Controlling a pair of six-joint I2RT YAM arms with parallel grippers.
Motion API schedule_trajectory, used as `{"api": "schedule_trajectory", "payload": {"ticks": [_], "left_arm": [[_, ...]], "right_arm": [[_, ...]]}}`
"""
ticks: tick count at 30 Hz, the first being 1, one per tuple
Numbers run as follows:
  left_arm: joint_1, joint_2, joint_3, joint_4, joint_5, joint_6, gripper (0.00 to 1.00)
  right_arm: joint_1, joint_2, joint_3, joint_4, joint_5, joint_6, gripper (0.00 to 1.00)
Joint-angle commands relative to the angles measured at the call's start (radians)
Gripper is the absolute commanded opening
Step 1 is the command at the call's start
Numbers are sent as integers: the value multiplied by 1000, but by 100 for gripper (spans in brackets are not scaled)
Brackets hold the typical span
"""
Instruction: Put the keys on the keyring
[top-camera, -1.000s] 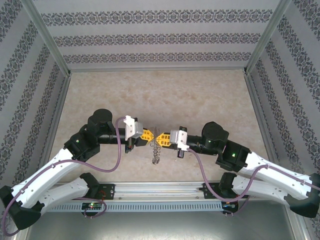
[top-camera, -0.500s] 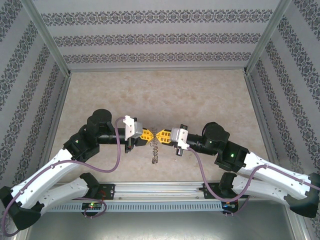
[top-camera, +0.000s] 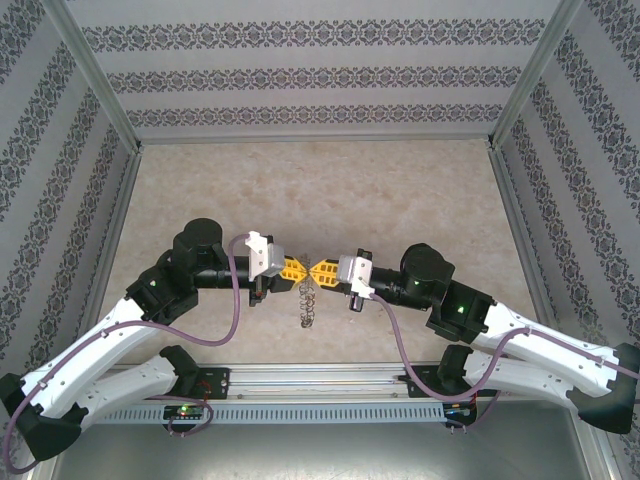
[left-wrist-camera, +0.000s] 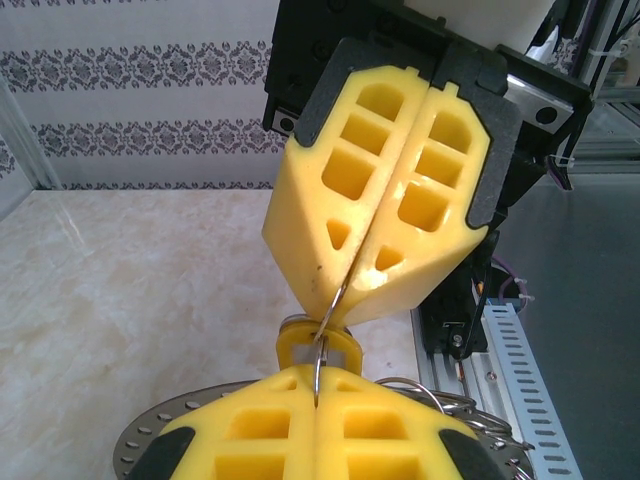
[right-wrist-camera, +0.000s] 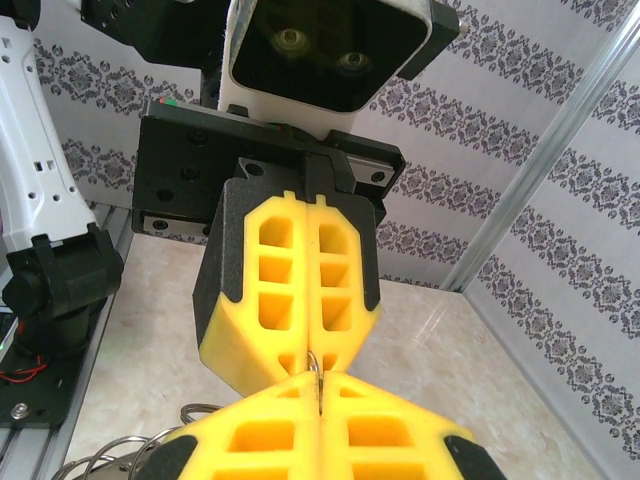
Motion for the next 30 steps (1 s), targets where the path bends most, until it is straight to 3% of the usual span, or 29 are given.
{"api": "schedule_trajectory", "payload": {"ticks": [1,30], "left_arm": [[0,-21,13,47,4,-1,0],[-1,-27,9,45,2,5,0]], "right_arm": [[8,-12,-10,26,-9,-2,0],[7,5,-9,41,-18,14,0]]}}
